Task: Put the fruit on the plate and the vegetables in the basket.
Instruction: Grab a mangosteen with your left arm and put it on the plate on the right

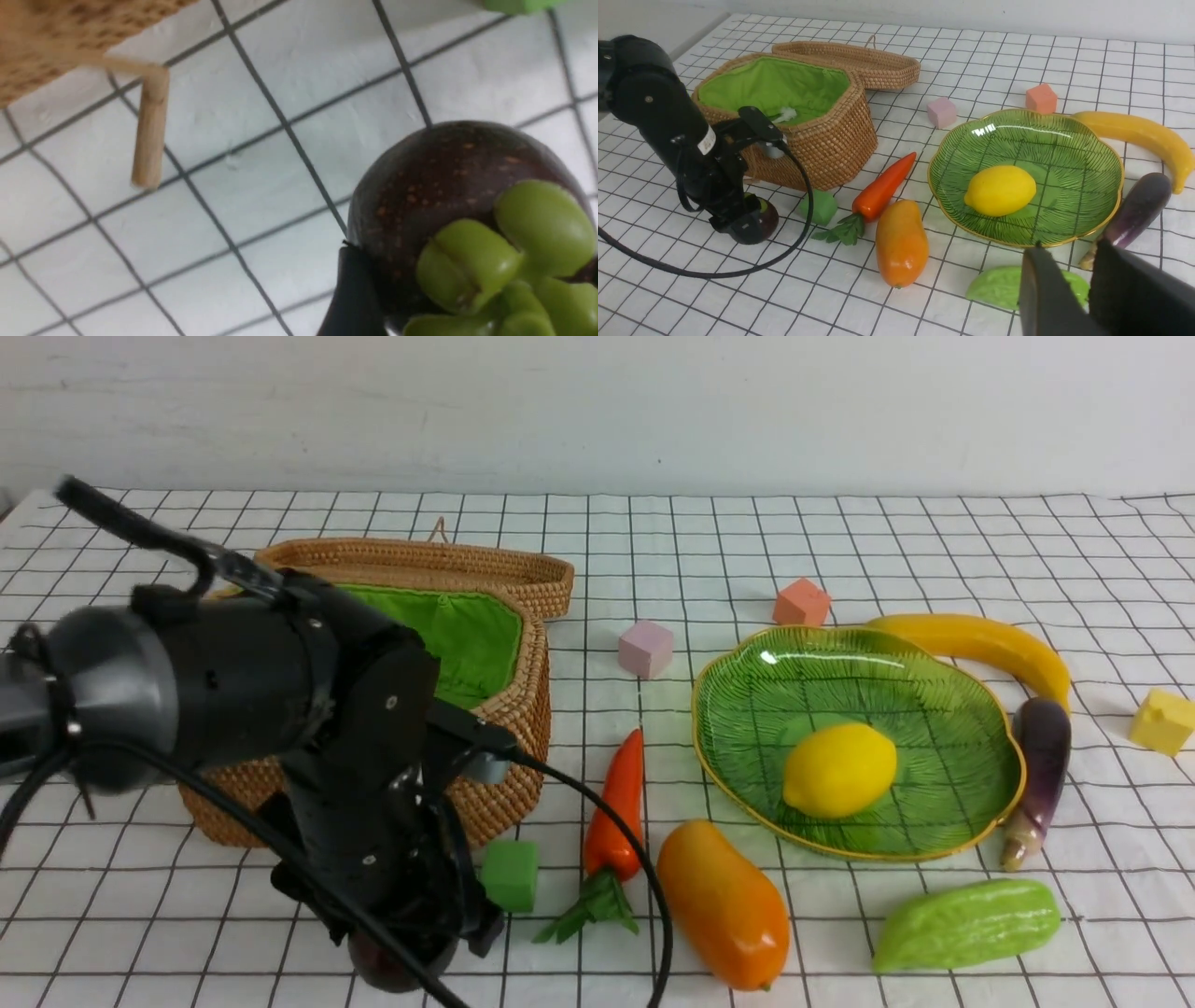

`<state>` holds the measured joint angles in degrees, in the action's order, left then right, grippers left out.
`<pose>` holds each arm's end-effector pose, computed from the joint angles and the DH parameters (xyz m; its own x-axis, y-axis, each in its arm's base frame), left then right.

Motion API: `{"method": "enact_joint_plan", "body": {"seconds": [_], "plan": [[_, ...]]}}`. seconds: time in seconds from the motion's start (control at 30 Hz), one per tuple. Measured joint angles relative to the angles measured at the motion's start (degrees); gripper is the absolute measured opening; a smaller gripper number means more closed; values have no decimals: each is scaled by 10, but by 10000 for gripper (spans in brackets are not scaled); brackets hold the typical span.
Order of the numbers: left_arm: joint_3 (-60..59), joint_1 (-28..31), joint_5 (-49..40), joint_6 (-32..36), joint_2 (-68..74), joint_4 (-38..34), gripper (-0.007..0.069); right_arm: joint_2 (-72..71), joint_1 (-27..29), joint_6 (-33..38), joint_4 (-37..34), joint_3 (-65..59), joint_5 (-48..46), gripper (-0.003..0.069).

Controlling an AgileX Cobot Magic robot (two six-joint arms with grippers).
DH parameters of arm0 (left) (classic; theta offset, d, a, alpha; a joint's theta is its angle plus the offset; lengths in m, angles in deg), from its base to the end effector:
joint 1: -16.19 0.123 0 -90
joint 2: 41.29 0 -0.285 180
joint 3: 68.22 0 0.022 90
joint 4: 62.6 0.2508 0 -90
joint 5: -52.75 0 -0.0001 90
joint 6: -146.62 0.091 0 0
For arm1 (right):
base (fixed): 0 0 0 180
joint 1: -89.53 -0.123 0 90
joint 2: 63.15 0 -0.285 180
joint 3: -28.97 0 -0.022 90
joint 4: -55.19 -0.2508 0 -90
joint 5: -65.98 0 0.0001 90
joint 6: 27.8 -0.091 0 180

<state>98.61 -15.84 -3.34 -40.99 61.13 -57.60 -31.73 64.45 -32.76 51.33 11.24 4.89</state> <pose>0.2665 -0.1589 0.2230 -0.8793 0.4513 -0.1519 0.4478 0.8922 0.0590 0.0134 0.0122 0.4208 -0.3666 -0.0405 -0.9295 -0.4327 0.8918 0.1318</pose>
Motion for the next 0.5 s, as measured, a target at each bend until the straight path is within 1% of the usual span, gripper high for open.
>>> {"method": "enact_joint_plan", "body": {"seconds": [0.07,0.13,0.17,0.23,0.27,0.3,0.37,0.4,0.43,0.47,0.5], "plan": [[3,0,5,8,-32,-31,510,0,0,0,1,0,3,180],[18,0,31,31,-48,-74,510,0,0,-1,7,0,7,180],[23,0,35,35,-49,-79,510,0,0,-1,7,0,7,180],[68,0,104,93,-46,-163,510,0,0,-20,28,0,13,180],[72,0,110,104,-43,-178,510,0,0,-26,30,0,13,180],[100,-3,148,139,-28,-222,510,0,0,-48,50,0,14,180],[155,-10,190,197,9,-280,510,0,0,-77,75,0,14,180],[191,-17,214,239,47,-318,510,0,0,-97,92,0,13,180],[198,-19,214,245,53,-318,510,0,0,-97,95,0,13,180],[242,-29,227,280,97,-345,510,0,0,-118,116,0,13,180],[281,-36,230,298,130,-353,510,0,0,-133,130,0,12,180]]}}
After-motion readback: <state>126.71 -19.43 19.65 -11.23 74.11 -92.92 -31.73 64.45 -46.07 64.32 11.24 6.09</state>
